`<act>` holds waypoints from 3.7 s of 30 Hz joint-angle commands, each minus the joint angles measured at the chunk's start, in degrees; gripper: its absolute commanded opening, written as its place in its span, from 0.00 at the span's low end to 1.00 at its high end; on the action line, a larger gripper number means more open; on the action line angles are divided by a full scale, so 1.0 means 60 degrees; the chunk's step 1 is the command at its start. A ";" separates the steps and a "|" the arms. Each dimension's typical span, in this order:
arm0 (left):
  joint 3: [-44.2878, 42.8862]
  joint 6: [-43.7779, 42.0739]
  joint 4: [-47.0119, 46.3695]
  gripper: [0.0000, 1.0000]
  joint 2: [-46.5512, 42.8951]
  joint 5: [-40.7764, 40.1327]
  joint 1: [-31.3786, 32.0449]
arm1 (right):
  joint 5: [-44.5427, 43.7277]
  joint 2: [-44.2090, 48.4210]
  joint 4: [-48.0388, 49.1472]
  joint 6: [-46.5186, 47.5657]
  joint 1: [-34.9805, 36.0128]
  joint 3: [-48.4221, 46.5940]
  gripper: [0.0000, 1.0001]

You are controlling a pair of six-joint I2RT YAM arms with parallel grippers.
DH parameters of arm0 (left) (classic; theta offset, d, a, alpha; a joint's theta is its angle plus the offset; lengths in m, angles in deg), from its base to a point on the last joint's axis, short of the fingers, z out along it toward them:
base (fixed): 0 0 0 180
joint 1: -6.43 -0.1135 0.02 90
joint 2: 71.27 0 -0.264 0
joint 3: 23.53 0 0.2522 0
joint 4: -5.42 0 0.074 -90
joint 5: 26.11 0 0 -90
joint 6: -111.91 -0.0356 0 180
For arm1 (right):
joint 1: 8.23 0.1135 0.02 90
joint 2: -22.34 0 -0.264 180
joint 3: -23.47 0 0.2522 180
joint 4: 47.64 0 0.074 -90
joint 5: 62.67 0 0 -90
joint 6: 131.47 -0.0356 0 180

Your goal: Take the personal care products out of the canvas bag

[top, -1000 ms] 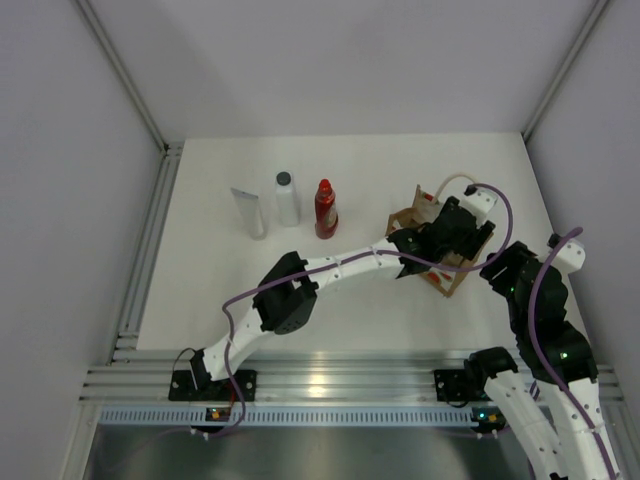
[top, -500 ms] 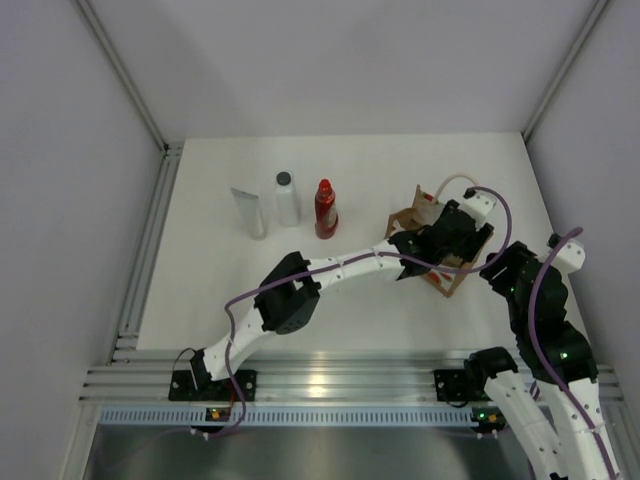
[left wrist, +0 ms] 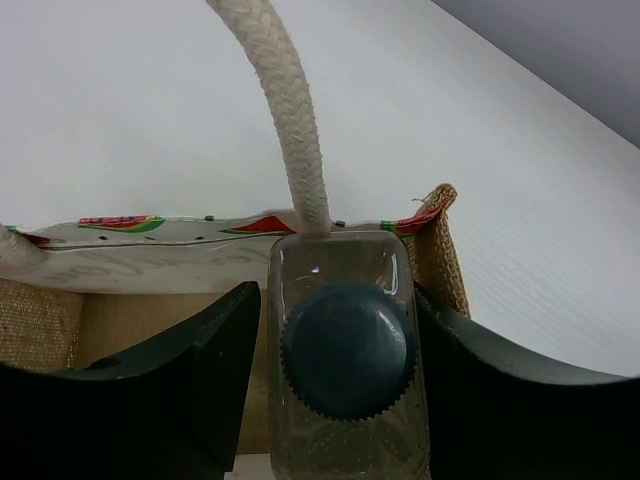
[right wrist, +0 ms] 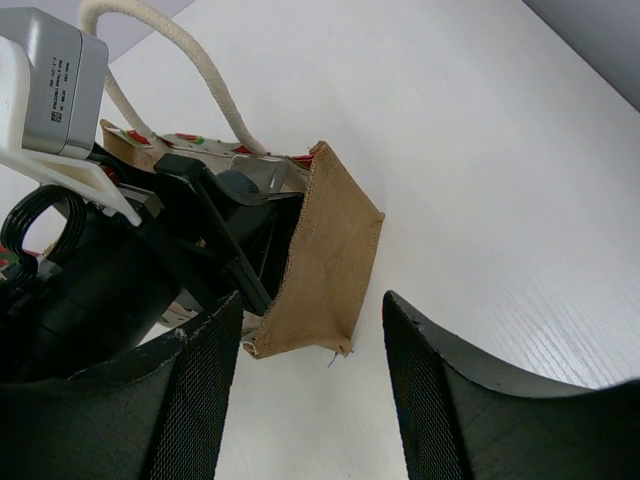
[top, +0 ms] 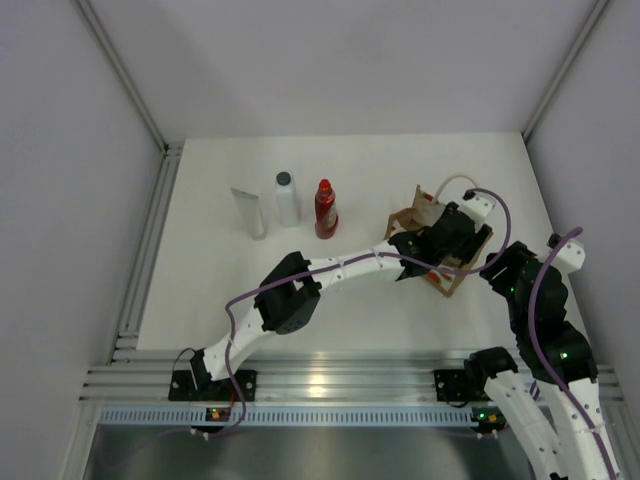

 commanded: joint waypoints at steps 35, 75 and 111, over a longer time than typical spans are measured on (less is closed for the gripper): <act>-0.0599 -0.0224 0.0179 0.00 -0.1507 -0.0731 -0.0185 | -0.0146 0.0133 -0.0166 0.0058 -0.0203 -0.0256 0.57; 0.2750 -0.0400 0.0325 0.00 -0.8329 -0.3820 -0.1328 | 0.0058 0.0061 -0.0063 -0.0074 -0.0188 -0.0256 0.57; 1.1632 0.2604 -0.1784 0.00 -1.0634 -0.2900 -0.4565 | 0.2725 -0.1932 0.1944 0.0409 -0.0188 -0.0637 0.61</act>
